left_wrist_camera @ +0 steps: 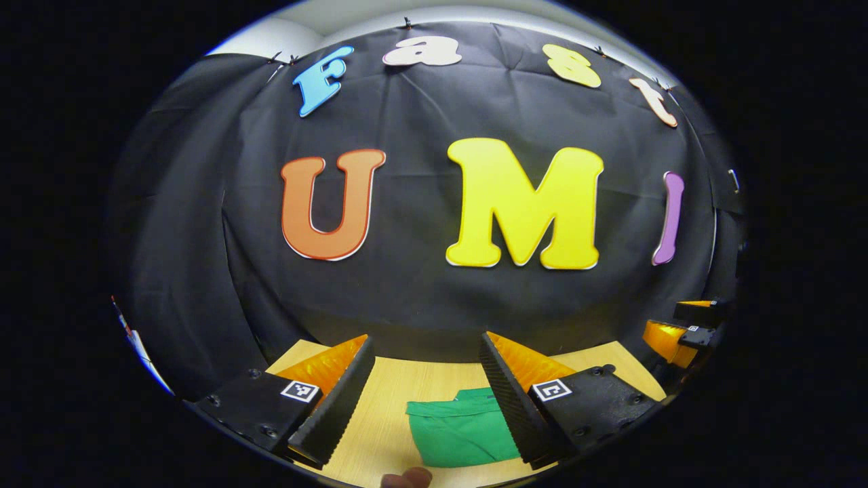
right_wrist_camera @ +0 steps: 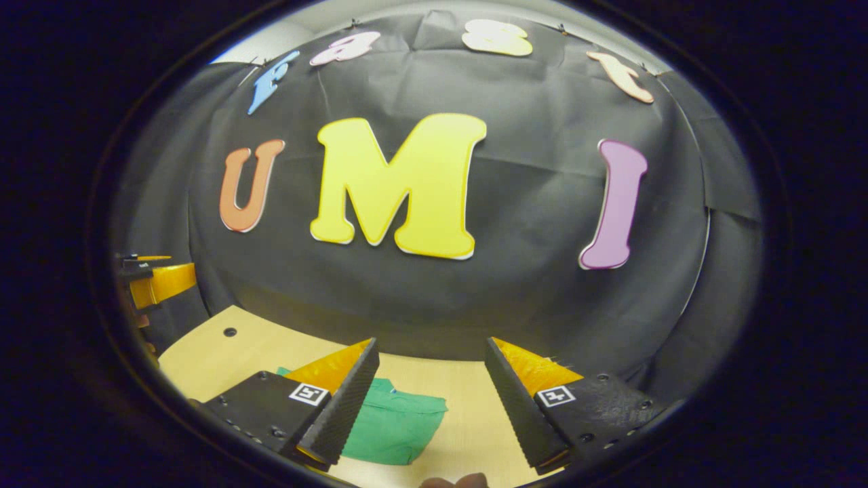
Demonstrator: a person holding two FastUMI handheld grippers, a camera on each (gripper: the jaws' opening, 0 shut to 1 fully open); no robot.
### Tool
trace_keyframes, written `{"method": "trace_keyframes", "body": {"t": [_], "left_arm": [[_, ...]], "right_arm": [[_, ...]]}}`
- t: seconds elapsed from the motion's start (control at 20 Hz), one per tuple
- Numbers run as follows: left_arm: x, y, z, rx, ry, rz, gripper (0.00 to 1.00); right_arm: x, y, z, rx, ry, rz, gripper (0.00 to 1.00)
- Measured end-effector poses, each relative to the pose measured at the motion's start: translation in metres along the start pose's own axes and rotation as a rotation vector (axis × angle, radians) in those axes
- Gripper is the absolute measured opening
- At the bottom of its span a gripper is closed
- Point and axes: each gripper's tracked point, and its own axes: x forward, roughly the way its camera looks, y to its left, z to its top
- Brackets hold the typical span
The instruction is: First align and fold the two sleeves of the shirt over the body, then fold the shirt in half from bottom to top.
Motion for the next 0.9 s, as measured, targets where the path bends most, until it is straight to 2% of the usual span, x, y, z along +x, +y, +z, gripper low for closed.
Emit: {"method": "trace_keyframes", "body": {"t": [0.05,0.15,0.2,0.25,0.35,0.45,0.55,0.9], "left_arm": [[-0.027,-0.006,-0.005,0.007,-0.034,-0.018,0.98],[-0.070,-0.015,-0.011,-0.006,-0.036,-0.047,0.98],[-0.082,-0.018,-0.013,-0.004,-0.035,-0.051,0.98],[-0.096,-0.018,-0.015,0.010,-0.044,-0.046,0.98],[-0.120,-0.016,-0.016,0.053,-0.080,-0.017,0.98],[-0.126,-0.027,-0.015,0.060,-0.093,-0.039,0.98],[-0.128,-0.031,-0.014,0.070,-0.097,-0.050,0.98],[-0.128,-0.029,-0.010,0.078,-0.097,-0.039,0.98]], "right_arm": [[-0.043,0.004,0.007,0.011,-0.029,-0.003,0.96],[-0.088,0.009,0.002,0.041,-0.038,-0.010,0.95],[-0.099,0.009,-0.004,0.037,-0.035,-0.020,0.93],[-0.111,0.009,-0.008,0.037,-0.036,-0.028,0.97],[-0.134,0.013,-0.020,0.028,-0.036,-0.036,0.95],[-0.147,0.017,-0.027,0.027,-0.025,-0.031,0.98],[-0.151,0.016,-0.021,0.028,-0.038,-0.032,0.95],[-0.156,0.013,-0.010,0.010,-0.069,-0.043,0.98]]}}
